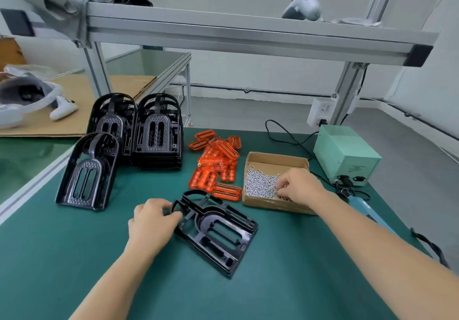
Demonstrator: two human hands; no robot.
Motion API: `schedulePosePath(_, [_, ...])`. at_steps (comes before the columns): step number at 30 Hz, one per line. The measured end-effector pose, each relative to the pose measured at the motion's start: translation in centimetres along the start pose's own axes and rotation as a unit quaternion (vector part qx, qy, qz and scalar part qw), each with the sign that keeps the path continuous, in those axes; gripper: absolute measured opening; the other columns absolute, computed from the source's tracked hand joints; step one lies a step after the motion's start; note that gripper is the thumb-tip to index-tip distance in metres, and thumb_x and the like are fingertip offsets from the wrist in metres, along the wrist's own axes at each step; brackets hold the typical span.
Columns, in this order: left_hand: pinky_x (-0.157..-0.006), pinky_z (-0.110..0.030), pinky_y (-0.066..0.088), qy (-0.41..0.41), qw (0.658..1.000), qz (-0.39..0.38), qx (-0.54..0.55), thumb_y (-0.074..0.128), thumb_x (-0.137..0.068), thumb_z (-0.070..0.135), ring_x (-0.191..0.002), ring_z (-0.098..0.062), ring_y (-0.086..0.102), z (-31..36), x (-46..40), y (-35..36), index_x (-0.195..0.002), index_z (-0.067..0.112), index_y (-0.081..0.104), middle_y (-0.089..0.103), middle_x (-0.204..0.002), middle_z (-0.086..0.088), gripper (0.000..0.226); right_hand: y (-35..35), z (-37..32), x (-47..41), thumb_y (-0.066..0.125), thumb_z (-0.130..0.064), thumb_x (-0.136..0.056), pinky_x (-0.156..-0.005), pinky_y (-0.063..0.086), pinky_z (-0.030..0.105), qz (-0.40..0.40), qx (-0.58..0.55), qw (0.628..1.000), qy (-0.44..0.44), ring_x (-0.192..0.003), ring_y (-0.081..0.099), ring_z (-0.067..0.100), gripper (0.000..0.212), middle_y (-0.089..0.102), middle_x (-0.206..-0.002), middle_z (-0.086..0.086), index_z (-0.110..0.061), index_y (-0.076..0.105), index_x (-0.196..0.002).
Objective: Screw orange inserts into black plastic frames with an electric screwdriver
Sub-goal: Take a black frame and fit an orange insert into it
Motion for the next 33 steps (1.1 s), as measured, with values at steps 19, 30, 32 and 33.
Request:
schedulePosePath(19, [-0.065, -0.032, 0.038, 0.047, 0.978, 0.076, -0.186, 0.031, -0.094, 0.013, -0.076, -0.029, 0.049, 0.2, 1.4, 1.0, -0.114, 0.017, 0.05, 0.064, -0.091, -0.005, 0.028, 2.3, -10.5, 2.1, 0.056, -0.048, -0.092, -0.111, 0.008, 0.044, 0.076, 0.068, 0.966, -0.239, -0.13, 0.039, 0.016, 0.041, 0.056, -0.136, -0.008, -0.034, 0.056, -0.13])
schedulePosePath(30, [-0.078, -0.029, 0.039, 0.115, 0.976, 0.12, -0.144, 0.053, -0.086, 0.028, -0.105, -0.014, 0.051, 0.7, 3.2, -1.0, -0.128, 0.025, 0.052, 0.054, -0.119, 0.01, 0.042, 0.0, -8.1, 5.9, 0.07, -0.034, -0.086, -0.102, 0.025, 0.028, 0.189, -0.174, 0.942, -0.217, -0.115, 0.051, 0.011, 0.034, 0.064, -0.119, -0.011, -0.024, 0.062, -0.118])
schedulePosePath(32, [-0.078, -0.019, 0.04, 0.184, 0.975, 0.125, -0.02, 0.061, -0.084, 0.018, -0.094, -0.002, 0.049, 2.0, 3.8, -1.7, -0.12, 0.028, 0.058, 0.055, -0.11, 0.016, 0.037, -0.6, -7.6, 8.2, 0.077, -0.028, -0.08, -0.099, 0.036, 0.024, 0.189, -0.246, 0.928, -0.208, -0.106, 0.055, 0.008, 0.041, 0.066, -0.112, -0.01, -0.021, 0.063, -0.118])
schedulePosePath(33, [-0.074, -0.013, 0.039, 0.203, 0.973, 0.097, 0.059, 0.064, -0.083, 0.012, -0.086, -0.001, 0.051, 2.8, 4.0, -1.7, -0.115, 0.032, 0.06, 0.058, -0.105, 0.017, 0.037, -0.7, -7.5, 9.3, 0.079, -0.027, -0.078, -0.097, 0.037, 0.019, 0.188, -0.264, 0.923, -0.206, -0.103, 0.055, 0.005, 0.044, 0.066, -0.111, -0.01, -0.02, 0.064, -0.119])
Point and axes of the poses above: each hand's wrist, its own x-axis away from the middle knuckle, its own y-axis out of the palm, z = x × y, the point moved 6 cm from there along -x, towards the middle knuckle
